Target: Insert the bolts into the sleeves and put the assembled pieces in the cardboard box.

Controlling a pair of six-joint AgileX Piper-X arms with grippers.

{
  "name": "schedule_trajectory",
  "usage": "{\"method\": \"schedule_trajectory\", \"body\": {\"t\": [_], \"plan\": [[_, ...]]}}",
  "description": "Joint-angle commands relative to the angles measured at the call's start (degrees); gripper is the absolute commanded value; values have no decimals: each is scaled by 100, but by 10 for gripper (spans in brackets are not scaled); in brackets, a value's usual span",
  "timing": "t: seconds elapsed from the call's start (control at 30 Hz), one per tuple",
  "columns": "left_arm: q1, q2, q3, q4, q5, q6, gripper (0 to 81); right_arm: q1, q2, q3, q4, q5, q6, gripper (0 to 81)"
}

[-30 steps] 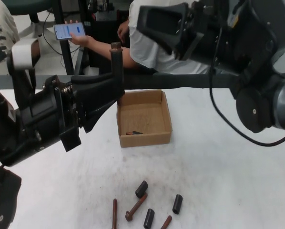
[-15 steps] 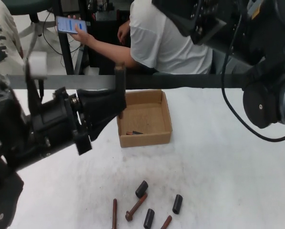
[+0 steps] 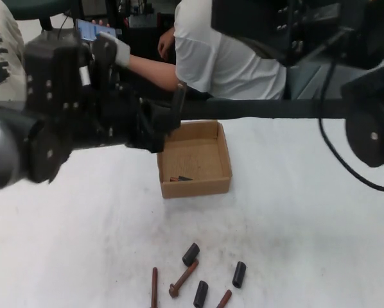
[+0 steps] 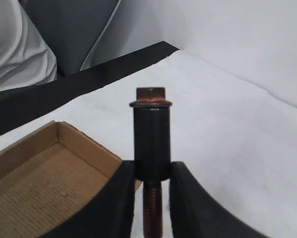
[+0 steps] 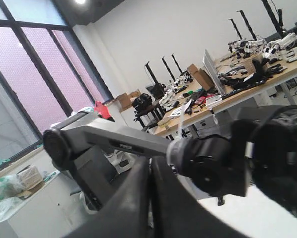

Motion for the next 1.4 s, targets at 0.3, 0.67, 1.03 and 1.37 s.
{"method": "schedule_trajectory", "body": {"t": [0.3, 0.67, 1.03, 1.37], "plan": [[-223, 1445, -658, -23, -596, 288, 3, 14, -1463, 1450, -57, -27, 214, 8], [-223, 2465, -2043, 1239, -1095, 742, 3, 14, -2381, 1972, 115, -2, 401, 8], [-208, 2647, -2494, 2356, -1511, 1449, 92, 14, -2381, 1972, 119, 77, 401, 8], [-208, 2633, -2494, 2535, -1765, 1318, 555, 14, -2381, 1972, 119, 79, 401, 8]]}}
